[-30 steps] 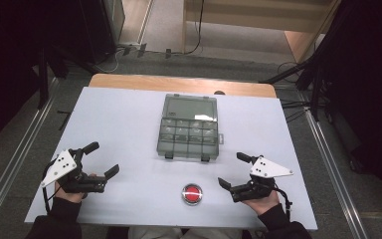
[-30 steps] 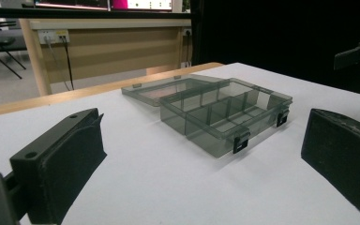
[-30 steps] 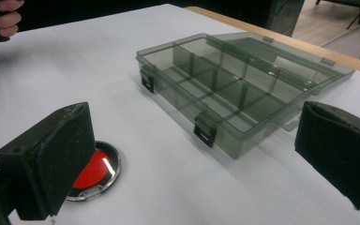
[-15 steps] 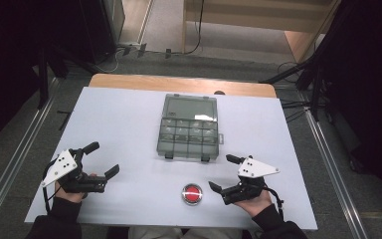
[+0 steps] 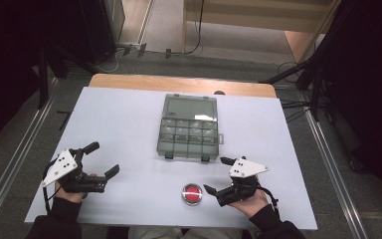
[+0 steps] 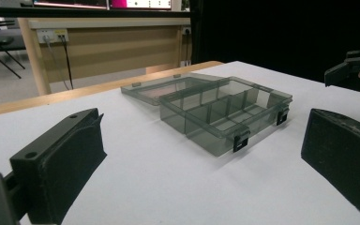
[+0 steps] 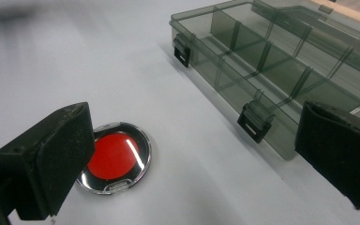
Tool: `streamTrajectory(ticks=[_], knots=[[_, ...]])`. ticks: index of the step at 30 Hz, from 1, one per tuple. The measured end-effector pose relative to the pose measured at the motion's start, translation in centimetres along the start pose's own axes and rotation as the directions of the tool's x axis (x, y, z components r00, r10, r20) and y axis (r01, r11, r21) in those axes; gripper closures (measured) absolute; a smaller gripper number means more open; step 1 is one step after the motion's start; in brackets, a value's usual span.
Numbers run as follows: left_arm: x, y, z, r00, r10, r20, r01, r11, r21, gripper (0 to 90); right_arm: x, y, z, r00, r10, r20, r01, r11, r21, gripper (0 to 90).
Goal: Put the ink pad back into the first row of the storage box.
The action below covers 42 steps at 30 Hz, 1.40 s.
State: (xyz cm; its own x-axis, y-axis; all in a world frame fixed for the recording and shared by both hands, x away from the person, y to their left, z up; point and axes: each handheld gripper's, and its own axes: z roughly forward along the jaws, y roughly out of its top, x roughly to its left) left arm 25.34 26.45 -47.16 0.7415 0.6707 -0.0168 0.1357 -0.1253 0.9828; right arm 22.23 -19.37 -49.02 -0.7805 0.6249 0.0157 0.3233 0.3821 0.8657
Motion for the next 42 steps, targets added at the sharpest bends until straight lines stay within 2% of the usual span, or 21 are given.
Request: streamTrajectory(ticks=[11,21,31,38,42], knots=[[0.0,0.0,0.0,1.0,0.002,0.001,-0.002,1.0,-0.001,0.0,0.8,0.5,1.4,0.9979,-0.018,-0.062,0.022,0.997,0.078,0.0],[0.0,0.0,0.0,1.0,0.002,0.001,-0.002,1.0,0.001,0.0,2.2,0.8,2.9,0.9904,-0.047,-0.13,0.064,0.99,0.129,0.0],[0.0,0.0,0.0,1.0,0.004,0.003,-0.004,1.0,0.0,0.0,3.5,1.1,4.2,0.9792,-0.079,-0.187,0.111,0.979,0.168,0.0],[0.0,0.0,0.0,1.0,0.004,0.006,-0.004,1.0,-0.002,0.0,4.2,0.8,5.3,0.9702,-0.099,-0.221,0.149,0.964,0.221,0.7],[-0.1,0.0,0.1,1.0,0.005,0.008,-0.005,1.0,-0.001,0.0,4.2,0.7,5.4,0.9698,-0.099,-0.223,0.151,0.962,0.229,3.5]])
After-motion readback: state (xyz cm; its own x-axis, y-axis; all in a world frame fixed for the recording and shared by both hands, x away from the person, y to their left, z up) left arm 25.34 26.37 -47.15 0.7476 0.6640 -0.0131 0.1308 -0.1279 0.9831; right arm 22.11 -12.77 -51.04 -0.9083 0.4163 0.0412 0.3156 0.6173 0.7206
